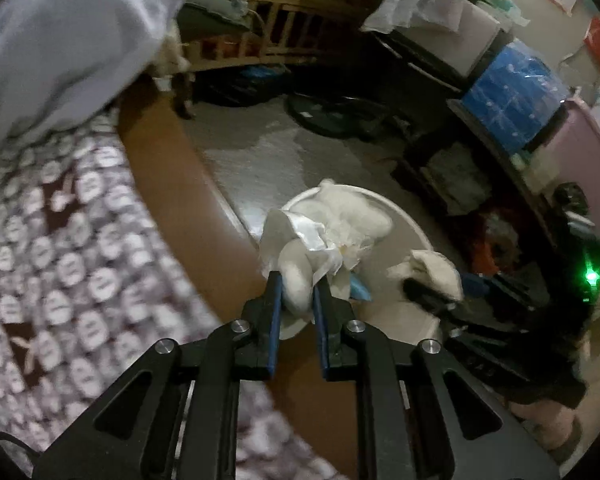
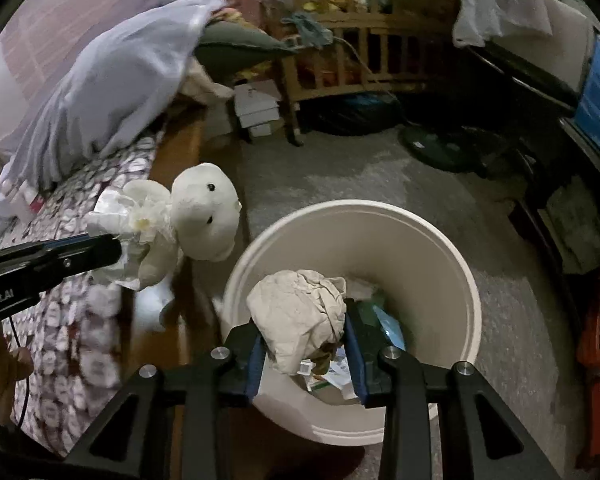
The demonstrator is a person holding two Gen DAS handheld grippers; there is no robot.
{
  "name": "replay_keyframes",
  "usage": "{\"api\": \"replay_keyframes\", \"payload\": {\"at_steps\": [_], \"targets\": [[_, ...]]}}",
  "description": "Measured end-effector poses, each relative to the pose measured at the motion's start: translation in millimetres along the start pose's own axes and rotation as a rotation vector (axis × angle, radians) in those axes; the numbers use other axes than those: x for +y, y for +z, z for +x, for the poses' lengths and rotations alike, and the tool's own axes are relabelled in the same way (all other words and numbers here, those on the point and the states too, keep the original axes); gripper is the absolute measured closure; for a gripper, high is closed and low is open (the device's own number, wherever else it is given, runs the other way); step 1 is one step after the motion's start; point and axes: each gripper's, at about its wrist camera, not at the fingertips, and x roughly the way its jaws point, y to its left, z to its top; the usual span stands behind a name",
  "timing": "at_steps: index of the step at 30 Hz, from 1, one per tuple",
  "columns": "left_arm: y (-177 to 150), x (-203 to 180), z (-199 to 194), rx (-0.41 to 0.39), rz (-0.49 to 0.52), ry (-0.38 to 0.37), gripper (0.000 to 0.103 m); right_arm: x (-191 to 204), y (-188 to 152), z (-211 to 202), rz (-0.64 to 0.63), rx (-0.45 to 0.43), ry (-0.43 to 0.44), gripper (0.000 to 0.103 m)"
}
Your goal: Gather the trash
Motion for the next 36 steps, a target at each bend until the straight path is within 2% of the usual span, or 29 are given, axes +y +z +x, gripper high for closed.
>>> {"api": "replay_keyframes", "payload": {"at_steps": [2, 4, 6, 11, 19, 30, 36], "targets": [[1.2, -3.6, 1.5, -0.005, -0.011, -0.044, 0.086, -7.7, -1.4, -0.4, 0.036, -0.007, 0.008, 0.046], [1.7, -7.2, 2.6, -0.007, 0.003, -0.041, 0.061, -12.8, -2.5, 0.6, 0.057, -0.006, 0.014, 0.045], [0.6, -7.9, 1.3, -0.021, 0.011, -0.022, 0.056, -14.1, -4.3, 2.2, 0.065, 0.002, 0.008, 0.045], [-8.7, 0.7, -6.1, -0.055, 0.013, 0.069, 0.055, -6.7, -9.7, -1.9, 0.056, -0.002, 0.008, 0.045], [-29.0, 0.7, -24.1, -0.106, 0.076, 0.272, 0.055, 20.4, -12.8, -26.9, 0.043, -0.100, -0.027, 0.044], [-44.9, 7.1, -78.6, -0.254, 0.058, 0.308, 0.055, 49.7, -15.9, -73.0, 0.024, -0.245, -0.072, 0.042], [-53.9, 5.8, -107.7, -0.364, 0.055, 0.337, 0.055, 58.4, -18.1, -98.9, 0.031, -0.311, -0.087, 0.036]]}}
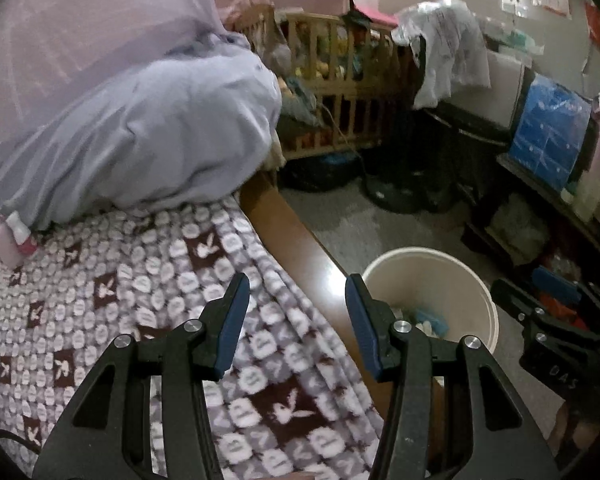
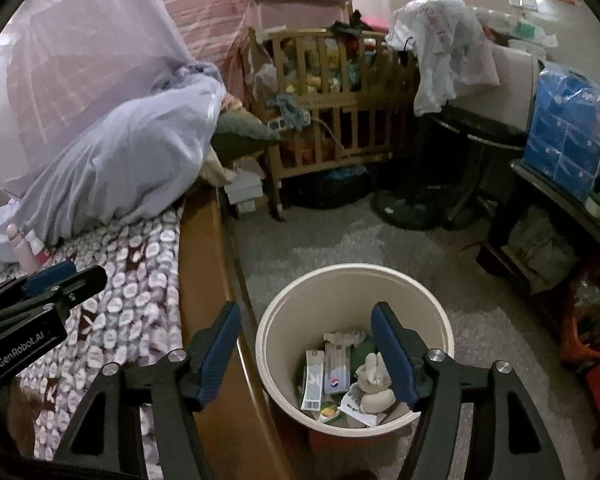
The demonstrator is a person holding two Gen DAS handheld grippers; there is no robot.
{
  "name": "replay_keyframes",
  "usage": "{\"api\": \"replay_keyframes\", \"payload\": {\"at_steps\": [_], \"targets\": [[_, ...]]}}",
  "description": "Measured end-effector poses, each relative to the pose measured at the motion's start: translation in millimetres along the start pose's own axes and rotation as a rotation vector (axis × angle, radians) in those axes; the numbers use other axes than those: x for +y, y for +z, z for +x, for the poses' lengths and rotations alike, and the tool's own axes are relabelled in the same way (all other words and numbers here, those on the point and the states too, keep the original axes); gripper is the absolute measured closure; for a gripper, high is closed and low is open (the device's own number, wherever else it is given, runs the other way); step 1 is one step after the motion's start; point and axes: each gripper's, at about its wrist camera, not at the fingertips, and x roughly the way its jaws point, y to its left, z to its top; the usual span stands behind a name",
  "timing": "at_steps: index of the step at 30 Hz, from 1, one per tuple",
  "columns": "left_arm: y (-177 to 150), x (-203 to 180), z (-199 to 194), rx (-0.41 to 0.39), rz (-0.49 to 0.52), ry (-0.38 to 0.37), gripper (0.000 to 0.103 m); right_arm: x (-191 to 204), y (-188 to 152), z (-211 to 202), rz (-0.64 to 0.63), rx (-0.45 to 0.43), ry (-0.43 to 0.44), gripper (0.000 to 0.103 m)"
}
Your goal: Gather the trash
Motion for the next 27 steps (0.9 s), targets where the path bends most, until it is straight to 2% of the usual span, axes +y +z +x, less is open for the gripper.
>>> {"api": "replay_keyframes", "payload": {"at_steps": [8, 17, 27], "targets": [[1.8, 4.3, -18.5, -0.066, -0.012, -0.012, 0.055, 5.8, 6.7, -19.6, 0.007, -0.055, -0.010, 0.035], [0.8, 7.8, -21.7, -0.074, -0.016, -0.011, 0.055, 9.7, 8.7, -28.5, 0.004, -0.092, -0.026, 0.034], [0.4, 8.6, -20.9, -0.071, -0.019, -0.015, 0.055, 9.7, 7.7, -29.2, 0.003, -0.088, -0.026, 0.033]]}}
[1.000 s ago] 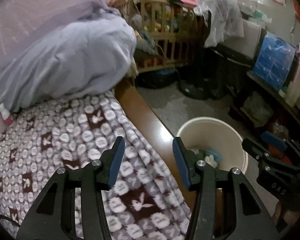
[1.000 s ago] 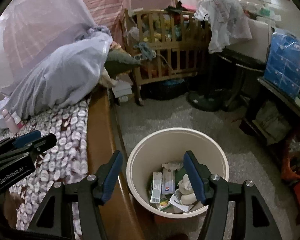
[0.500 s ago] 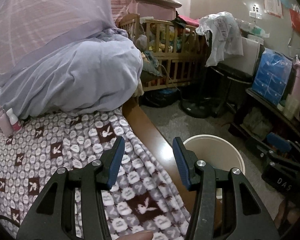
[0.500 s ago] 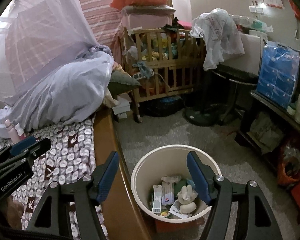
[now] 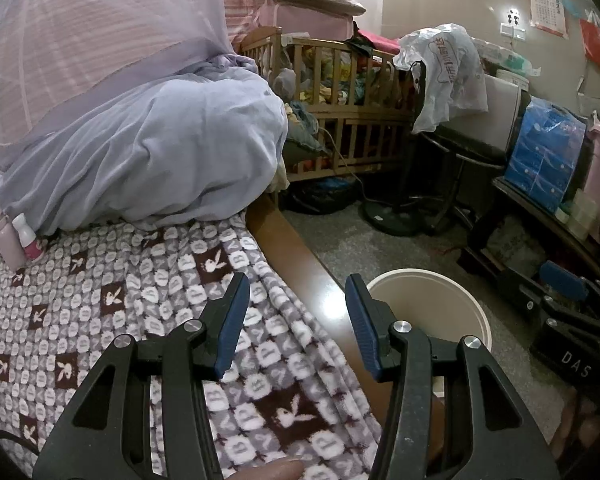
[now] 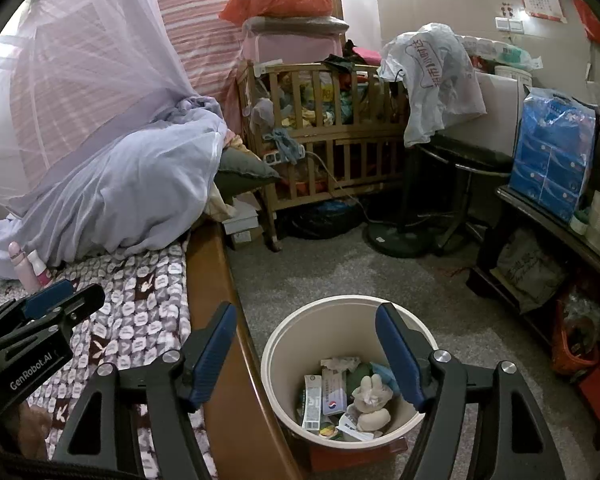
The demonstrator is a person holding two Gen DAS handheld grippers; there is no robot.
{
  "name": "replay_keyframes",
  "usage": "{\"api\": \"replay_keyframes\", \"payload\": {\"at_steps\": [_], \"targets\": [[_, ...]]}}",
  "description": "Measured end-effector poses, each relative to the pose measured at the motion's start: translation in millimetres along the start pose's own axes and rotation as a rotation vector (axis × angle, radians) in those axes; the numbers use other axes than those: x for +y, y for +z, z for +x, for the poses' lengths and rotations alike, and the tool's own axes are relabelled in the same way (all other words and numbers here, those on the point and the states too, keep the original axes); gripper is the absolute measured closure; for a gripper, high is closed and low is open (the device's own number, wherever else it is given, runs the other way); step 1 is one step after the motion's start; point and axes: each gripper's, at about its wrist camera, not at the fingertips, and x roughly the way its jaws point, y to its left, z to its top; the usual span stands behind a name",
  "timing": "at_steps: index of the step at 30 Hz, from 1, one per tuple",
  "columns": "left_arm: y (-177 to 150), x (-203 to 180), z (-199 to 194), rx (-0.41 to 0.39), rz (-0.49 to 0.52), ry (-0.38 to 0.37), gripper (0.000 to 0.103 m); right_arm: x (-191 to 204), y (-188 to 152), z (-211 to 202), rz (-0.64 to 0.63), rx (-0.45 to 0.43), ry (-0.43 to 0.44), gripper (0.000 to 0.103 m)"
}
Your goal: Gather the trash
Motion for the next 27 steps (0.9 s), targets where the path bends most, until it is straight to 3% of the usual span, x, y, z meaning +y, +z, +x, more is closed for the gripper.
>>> {"api": "replay_keyframes", "payload": {"at_steps": [27], "targets": [[-6.1, -3.9, 5.3, 0.013, 0.006, -0.009, 0.055, -4.0, -3.3, 3.0, -0.002, 0.013, -0.002, 0.031]]}}
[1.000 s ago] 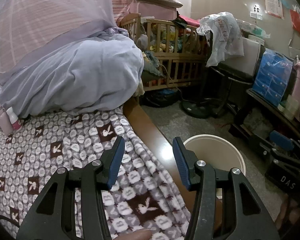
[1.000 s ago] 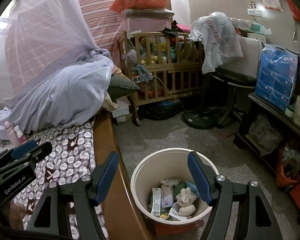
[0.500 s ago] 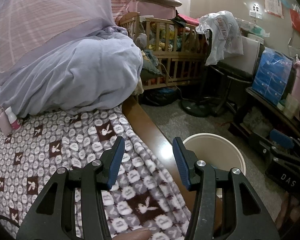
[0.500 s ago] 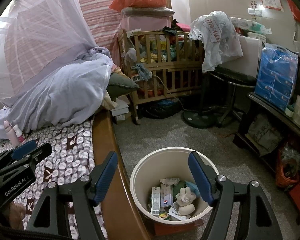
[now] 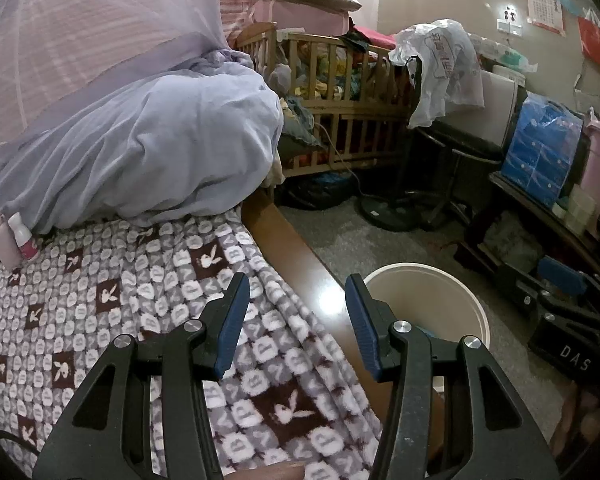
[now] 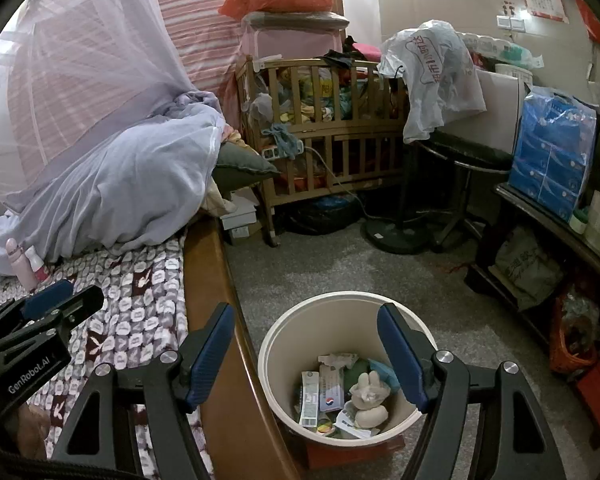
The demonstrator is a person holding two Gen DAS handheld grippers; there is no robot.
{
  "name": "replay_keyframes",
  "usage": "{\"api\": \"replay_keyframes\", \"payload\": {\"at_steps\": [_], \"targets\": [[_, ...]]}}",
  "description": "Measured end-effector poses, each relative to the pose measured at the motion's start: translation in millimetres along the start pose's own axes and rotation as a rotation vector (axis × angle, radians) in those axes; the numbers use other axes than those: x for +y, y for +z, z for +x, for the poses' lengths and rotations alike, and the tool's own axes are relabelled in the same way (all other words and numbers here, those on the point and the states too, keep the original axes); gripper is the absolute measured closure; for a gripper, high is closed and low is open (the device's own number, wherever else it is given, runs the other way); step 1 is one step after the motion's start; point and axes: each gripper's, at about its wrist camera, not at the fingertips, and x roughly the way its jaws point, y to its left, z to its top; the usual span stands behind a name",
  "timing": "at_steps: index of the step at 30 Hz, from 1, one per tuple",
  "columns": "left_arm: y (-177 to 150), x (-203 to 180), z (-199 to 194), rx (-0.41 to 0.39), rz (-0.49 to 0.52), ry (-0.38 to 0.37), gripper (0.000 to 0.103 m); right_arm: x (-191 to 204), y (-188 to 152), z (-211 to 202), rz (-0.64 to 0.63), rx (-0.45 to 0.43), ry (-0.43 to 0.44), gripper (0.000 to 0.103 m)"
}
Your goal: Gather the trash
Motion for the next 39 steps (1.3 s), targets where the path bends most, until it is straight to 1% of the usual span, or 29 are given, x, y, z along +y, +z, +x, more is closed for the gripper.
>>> {"api": "replay_keyframes", "payload": {"at_steps": [21, 39], "targets": [[-4.4, 1.0, 1.0, 0.006, 0.003, -0.008, 0.055, -4.4, -1.2, 8.0, -0.008, 0.024, 0.001, 0.031], [-9.0, 4.1, 4.6, 0.019, 0.015, -0.022, 0.055, -5.0, -2.1, 8.5, -0.007, 0.029, 0.000, 0.031]]}}
